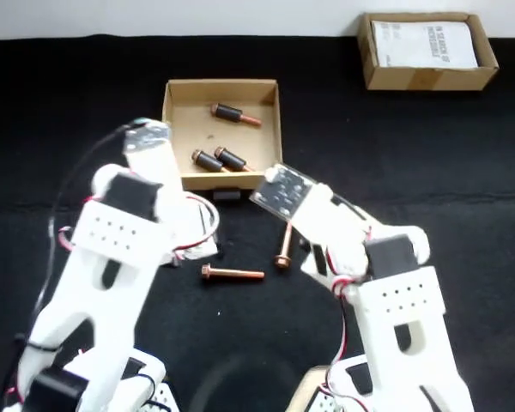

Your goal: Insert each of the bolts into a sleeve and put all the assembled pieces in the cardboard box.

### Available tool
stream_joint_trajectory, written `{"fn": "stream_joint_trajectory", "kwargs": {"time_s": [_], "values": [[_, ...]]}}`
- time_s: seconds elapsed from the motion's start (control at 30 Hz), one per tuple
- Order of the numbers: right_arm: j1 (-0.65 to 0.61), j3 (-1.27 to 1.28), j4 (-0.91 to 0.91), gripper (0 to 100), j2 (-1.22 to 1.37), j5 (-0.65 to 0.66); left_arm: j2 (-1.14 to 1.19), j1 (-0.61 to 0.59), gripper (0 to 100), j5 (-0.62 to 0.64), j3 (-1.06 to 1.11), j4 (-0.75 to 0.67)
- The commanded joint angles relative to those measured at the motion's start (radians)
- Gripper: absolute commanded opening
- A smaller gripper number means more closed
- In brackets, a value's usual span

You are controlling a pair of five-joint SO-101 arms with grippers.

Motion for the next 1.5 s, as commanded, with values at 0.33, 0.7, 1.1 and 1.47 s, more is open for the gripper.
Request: {"fn": "stream_joint_trajectory", "kwargs": {"time_s": [0.33, 0.7, 1.1, 1.47], "values": [[0.091, 0.223, -0.113, 0.9, -0.168, -0.006, 0.292, 0.028, 1, 0.014, 0.004, -0.12], [0.13, 0.374, -0.193, 0.9, -0.239, -0.011, 0.503, 0.26, 1, 0.018, -0.002, -0.19], [0.143, 0.377, -0.186, 0.9, -0.285, -0.011, 0.682, 0.265, 1, 0.017, -0.007, -0.293], [0.14, 0.377, -0.186, 0.9, -0.285, -0.008, 0.842, 0.033, 1, -0.058, -0.265, -0.293]]}}
